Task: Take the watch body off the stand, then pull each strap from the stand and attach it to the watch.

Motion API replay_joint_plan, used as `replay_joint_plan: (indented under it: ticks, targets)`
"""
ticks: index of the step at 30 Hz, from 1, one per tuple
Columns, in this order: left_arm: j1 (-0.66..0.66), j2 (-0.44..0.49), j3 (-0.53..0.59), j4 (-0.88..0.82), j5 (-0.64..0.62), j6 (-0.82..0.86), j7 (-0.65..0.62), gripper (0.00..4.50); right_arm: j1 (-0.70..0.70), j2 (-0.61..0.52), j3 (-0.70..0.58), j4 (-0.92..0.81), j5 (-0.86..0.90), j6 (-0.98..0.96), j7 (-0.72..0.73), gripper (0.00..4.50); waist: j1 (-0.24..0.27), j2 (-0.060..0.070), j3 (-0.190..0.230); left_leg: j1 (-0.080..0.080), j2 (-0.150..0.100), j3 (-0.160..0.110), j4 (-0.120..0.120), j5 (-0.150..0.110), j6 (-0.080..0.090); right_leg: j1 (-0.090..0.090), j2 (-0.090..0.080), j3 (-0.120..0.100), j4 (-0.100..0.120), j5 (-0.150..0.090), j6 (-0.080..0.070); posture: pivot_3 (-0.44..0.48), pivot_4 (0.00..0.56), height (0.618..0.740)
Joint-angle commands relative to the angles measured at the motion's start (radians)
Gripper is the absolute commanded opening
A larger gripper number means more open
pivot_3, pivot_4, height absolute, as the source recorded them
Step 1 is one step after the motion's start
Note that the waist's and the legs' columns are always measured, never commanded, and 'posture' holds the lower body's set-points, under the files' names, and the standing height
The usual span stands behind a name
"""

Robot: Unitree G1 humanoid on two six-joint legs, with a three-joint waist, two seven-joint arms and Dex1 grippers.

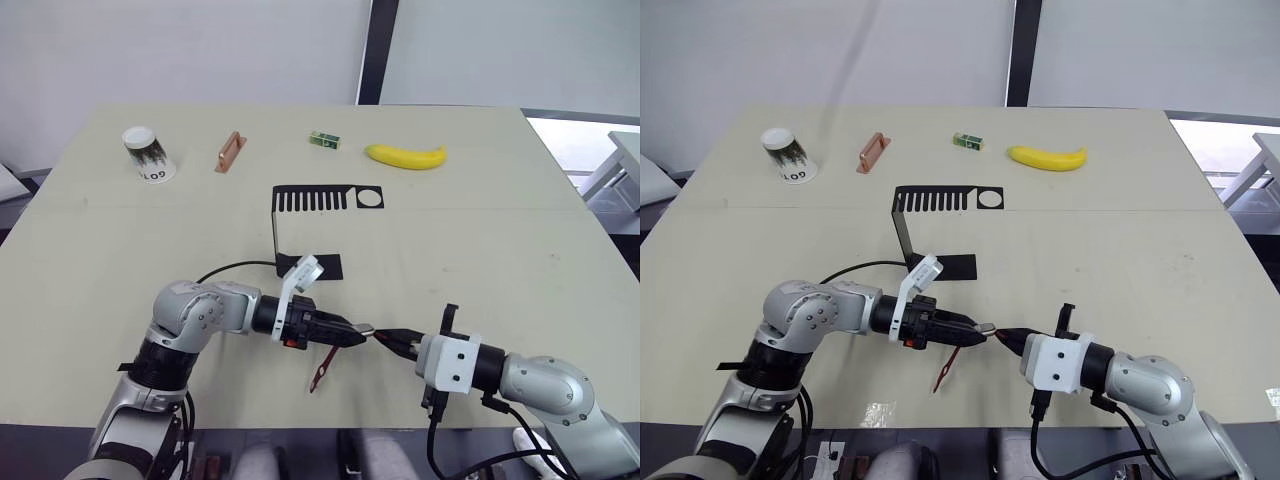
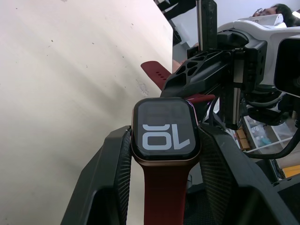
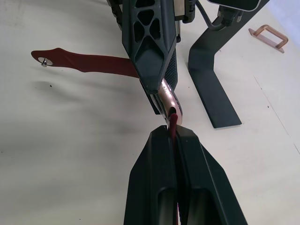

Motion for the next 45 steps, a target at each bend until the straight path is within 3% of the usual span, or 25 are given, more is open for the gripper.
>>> replay_joint_plan:
  ticks: [1,45]
  targets:
    - [-0.017,-0.04,-0.036,-0.064,-0.031,-0.002,-0.014,1.59,-0.021,0.01,0.035,-0.071,0.01,-0.013,-0.002,0.0,0.0,0.0,0.0,0.0,0.0,0.0,0.0,0.0,0.0,0.0,0.0,0.0,0.0,0.0,0.0,0.0,0.15,0.738]
    - [-0.031,-0.074,-0.068,-0.08,-0.027,0.012,0.007,1.59,-0.109,0.002,0.095,-0.09,0.0,0.127,0.01,0.0,0.0,-0.001,0.001,0.0,0.0,0.0,0.0,0.0,0.0,0.0,0.0,0.0,0.0,0.0,0.0,0.0,0.15,0.738]
